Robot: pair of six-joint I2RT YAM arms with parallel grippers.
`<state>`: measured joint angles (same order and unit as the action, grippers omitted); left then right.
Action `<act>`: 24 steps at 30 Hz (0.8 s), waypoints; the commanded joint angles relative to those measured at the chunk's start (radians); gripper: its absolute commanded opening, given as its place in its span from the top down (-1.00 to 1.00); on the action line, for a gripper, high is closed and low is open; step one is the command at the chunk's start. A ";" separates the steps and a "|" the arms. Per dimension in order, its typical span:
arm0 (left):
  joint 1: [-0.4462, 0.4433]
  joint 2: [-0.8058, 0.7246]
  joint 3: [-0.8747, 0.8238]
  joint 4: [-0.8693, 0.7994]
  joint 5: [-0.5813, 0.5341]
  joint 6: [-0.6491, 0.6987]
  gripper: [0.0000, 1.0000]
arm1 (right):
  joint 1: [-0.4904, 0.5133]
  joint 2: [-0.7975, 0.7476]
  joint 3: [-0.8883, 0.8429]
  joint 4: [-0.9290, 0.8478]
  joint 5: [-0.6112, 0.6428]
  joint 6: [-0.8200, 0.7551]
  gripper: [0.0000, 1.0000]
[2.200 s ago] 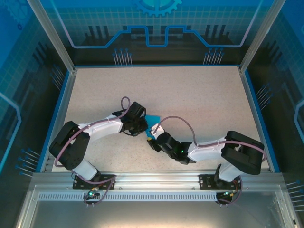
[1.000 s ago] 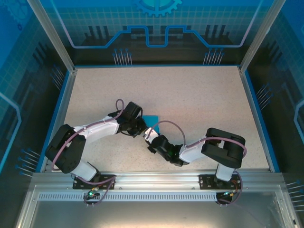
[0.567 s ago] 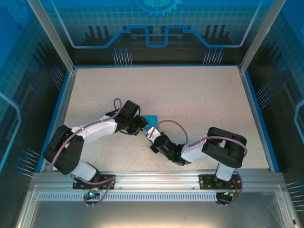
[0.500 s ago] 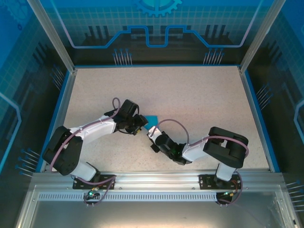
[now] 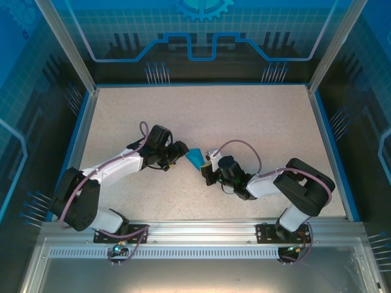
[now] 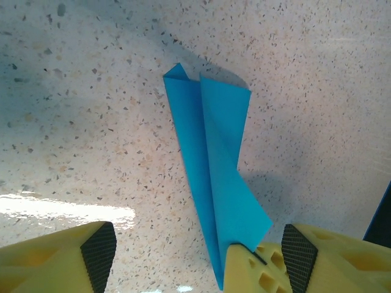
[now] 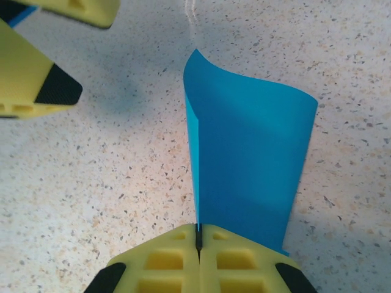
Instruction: Fold a paper plane with a square sheet of paper (pick it up from the middle)
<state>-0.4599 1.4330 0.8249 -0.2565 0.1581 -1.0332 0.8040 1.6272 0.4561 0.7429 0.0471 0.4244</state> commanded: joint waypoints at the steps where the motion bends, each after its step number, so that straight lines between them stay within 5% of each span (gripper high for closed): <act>1: 0.006 -0.028 -0.037 0.054 0.029 0.046 -0.51 | -0.054 0.019 -0.013 0.073 -0.164 0.119 1.00; 10: 0.005 -0.027 -0.102 0.166 0.062 0.103 -0.45 | -0.144 0.085 0.018 0.111 -0.337 0.303 1.00; 24: -0.014 0.023 -0.113 0.241 0.107 0.147 -0.22 | -0.235 0.180 0.010 0.159 -0.370 0.549 1.00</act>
<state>-0.4667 1.4429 0.7124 -0.0364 0.2405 -0.9169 0.5941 1.7748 0.4580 0.8669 -0.3023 0.8936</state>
